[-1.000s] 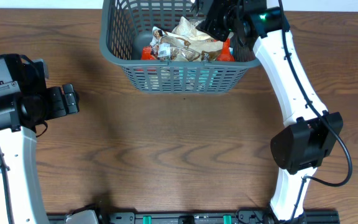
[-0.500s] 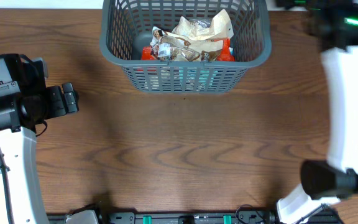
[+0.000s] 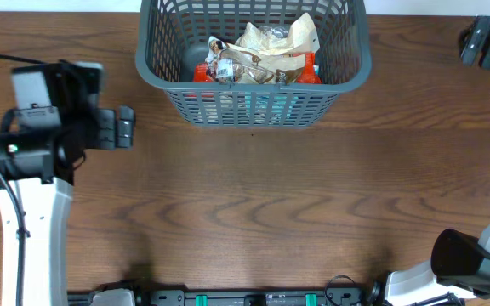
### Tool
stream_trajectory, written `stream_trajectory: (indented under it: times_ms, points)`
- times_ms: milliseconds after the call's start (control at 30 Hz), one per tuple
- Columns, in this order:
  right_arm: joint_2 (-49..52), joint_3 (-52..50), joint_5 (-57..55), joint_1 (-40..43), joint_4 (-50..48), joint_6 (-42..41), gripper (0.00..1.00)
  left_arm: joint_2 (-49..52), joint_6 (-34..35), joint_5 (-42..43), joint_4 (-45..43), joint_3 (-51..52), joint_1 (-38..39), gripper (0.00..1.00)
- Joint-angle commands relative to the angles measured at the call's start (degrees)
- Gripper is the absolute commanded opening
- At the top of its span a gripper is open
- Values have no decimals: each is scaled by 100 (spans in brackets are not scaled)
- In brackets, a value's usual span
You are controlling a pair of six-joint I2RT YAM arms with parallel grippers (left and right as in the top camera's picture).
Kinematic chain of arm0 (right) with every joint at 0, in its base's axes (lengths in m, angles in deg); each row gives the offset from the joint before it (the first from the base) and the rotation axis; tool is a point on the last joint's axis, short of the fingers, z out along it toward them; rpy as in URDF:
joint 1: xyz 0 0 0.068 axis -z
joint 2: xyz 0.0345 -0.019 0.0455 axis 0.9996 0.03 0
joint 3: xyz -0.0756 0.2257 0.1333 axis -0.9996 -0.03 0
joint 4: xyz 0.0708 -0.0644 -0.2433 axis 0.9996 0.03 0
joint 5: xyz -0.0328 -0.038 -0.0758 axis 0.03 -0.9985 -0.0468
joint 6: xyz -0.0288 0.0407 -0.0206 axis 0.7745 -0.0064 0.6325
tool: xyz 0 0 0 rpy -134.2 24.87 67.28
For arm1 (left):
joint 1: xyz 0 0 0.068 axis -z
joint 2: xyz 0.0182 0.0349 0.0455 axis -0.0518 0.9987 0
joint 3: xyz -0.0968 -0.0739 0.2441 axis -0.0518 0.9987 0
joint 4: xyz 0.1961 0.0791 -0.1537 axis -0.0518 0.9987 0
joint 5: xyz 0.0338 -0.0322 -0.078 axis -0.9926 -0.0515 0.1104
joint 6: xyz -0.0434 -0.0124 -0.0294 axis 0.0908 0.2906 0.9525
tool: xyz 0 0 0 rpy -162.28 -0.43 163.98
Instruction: Pack container
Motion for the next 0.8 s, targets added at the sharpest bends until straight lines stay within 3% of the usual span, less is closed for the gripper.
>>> stream_trajectory:
  times_ms: [0, 200, 533, 767]
  points:
    - [-46, -251, 35, 24, 114, -109, 99, -428, -52, -280, 153, -2, 369, 99]
    - [-791, -1464, 35, 11, -293, -109, 99, -1296, 144, -278, 393, 109, 579, 99]
    - [-3281, -5324, 297, 4, -2181, 184, 99, -3073, 212, -280, 511, 1213, 579, 99]
    - [-4212, -7434, 597, -431, -3005, 1040, 96, -4133, 511, -345, -225, 2404, 575, 99]
